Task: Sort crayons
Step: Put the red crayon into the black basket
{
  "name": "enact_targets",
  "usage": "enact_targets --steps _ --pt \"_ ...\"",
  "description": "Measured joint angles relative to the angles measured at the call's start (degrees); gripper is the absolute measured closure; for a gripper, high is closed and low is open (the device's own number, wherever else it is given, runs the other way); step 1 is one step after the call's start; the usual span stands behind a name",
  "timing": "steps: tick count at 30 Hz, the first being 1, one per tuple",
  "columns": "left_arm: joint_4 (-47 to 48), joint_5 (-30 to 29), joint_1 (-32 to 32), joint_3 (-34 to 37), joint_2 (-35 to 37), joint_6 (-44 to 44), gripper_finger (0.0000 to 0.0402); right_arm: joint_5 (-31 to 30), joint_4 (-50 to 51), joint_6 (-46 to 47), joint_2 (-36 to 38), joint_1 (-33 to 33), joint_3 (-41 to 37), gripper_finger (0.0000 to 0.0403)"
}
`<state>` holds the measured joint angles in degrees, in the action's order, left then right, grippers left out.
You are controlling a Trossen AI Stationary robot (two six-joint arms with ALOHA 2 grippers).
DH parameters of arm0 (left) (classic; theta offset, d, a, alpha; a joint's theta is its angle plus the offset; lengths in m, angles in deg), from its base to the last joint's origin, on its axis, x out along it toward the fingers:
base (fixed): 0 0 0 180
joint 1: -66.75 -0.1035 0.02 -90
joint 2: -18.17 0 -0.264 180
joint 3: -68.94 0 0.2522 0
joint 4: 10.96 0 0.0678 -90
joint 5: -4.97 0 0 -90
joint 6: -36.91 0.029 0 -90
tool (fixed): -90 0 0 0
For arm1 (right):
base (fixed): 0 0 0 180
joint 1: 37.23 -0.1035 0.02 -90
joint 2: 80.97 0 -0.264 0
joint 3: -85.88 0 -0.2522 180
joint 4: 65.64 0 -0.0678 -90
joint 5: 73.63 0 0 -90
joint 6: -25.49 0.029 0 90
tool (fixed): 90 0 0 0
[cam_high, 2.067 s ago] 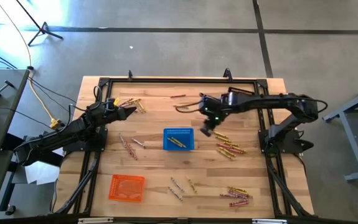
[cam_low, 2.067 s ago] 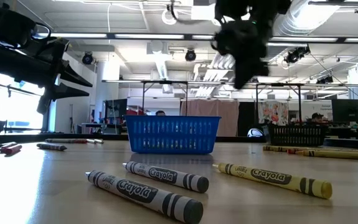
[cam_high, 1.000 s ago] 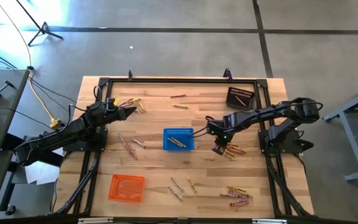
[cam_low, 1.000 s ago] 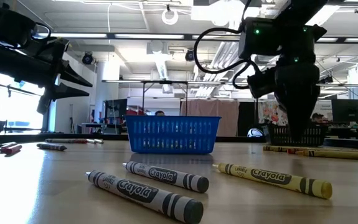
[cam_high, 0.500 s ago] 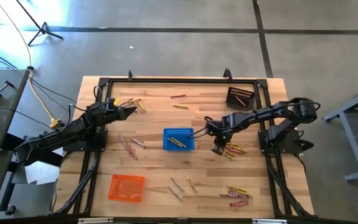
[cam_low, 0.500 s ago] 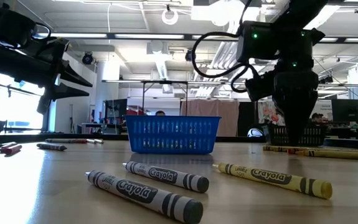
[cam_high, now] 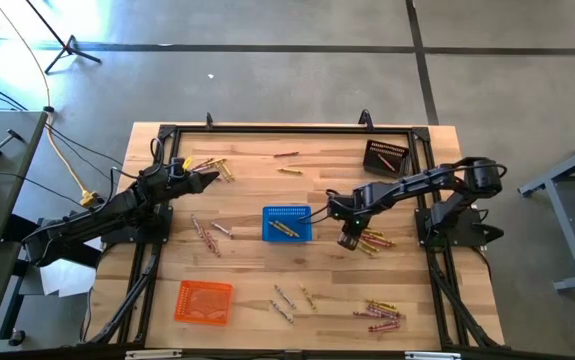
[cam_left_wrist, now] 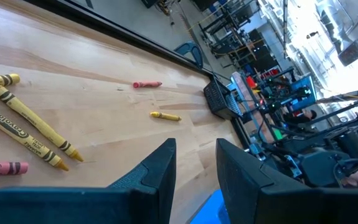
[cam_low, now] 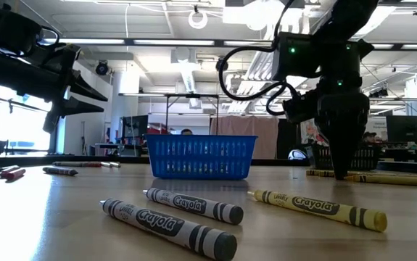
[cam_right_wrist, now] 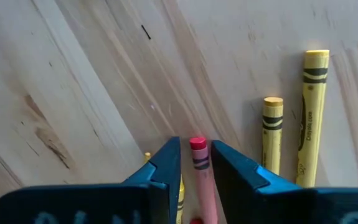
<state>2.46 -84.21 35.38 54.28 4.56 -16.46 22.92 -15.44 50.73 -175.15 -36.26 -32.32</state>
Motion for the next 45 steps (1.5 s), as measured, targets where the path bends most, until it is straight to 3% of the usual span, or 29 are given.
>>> enact_targets --steps 8,20,28,37,45 --pt "0.00 0.00 0.01 0.01 0.00 0.00 0.0300 -0.19 -0.30 0.19 -0.07 0.10 -0.04 0.0393" --pt "0.01 0.00 0.02 0.01 0.00 0.00 0.0300 -0.50 0.26 0.19 -0.30 0.11 1.01 0.0392" --pt "0.00 0.00 0.00 0.00 0.00 0.02 0.0300 -7.83 1.43 -5.88 -0.42 1.28 10.91 0.0392" --pt "0.00 0.02 0.01 0.01 0.00 0.01 0.0300 -15.05 14.75 -19.41 -0.26 9.04 26.04 0.0391" --pt "0.00 0.00 0.02 0.00 0.00 0.00 0.0300 -11.97 15.83 -25.88 2.50 23.17 27.97 0.0391"
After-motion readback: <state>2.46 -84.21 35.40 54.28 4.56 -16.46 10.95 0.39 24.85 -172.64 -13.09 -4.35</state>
